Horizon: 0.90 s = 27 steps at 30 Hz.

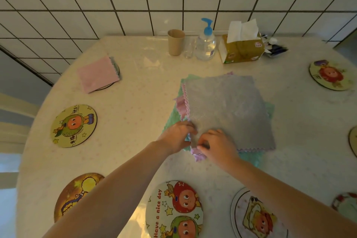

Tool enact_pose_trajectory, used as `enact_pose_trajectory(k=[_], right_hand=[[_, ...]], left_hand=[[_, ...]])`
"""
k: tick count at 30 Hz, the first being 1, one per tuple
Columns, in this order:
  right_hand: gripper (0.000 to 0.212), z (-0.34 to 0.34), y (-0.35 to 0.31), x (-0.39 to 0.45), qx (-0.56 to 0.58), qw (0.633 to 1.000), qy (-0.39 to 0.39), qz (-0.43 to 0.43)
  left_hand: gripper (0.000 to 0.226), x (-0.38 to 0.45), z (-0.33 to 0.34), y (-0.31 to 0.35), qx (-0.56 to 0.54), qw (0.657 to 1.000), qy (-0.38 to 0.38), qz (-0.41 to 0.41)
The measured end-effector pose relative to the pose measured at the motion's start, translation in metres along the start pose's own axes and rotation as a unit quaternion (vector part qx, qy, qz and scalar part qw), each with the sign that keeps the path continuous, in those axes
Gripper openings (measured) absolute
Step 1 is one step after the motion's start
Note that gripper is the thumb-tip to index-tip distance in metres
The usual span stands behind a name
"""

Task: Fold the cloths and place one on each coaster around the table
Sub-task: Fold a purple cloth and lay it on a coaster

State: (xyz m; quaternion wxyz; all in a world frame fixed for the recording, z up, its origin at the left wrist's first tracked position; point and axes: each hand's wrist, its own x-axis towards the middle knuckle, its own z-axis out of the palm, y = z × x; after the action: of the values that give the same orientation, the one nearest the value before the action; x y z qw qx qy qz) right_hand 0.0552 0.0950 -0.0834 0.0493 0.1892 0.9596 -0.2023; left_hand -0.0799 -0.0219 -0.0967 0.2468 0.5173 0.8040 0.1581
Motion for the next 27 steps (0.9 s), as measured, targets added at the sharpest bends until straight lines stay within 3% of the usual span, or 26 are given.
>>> enact_pose_trajectory(k=[6, 10, 13, 18, 23, 27], right_hand=[[0.014, -0.015, 0.000, 0.005, 0.146, 0.989, 0.006, 0.038], [0.011, -0.046, 0.003, 0.011, 0.173, 0.983, 0.055, 0.001], [0.012, -0.082, -0.004, 0.019, 0.147, 0.982, 0.117, -0.027], [0.007, -0.160, -0.030, 0.023, 0.217, 0.948, 0.217, -0.087], [0.007, -0.209, -0.065, 0.017, 0.304, 0.916, 0.217, -0.146], [0.016, -0.223, -0.093, 0.017, 0.401, 0.886, 0.191, -0.129]], left_hand=[[0.047, 0.000, -0.008, 0.006, 0.003, 0.999, -0.042, -0.025], [0.044, 0.015, -0.023, 0.018, -0.018, 0.990, -0.077, -0.115], [0.025, 0.034, -0.039, 0.036, -0.038, 0.989, 0.038, -0.135], [0.024, 0.057, -0.072, 0.055, -0.073, 0.973, 0.181, -0.124], [0.004, 0.030, -0.108, 0.048, -0.268, 0.922, 0.264, -0.089], [0.013, -0.022, -0.141, 0.026, -0.312, 0.895, 0.307, -0.088]])
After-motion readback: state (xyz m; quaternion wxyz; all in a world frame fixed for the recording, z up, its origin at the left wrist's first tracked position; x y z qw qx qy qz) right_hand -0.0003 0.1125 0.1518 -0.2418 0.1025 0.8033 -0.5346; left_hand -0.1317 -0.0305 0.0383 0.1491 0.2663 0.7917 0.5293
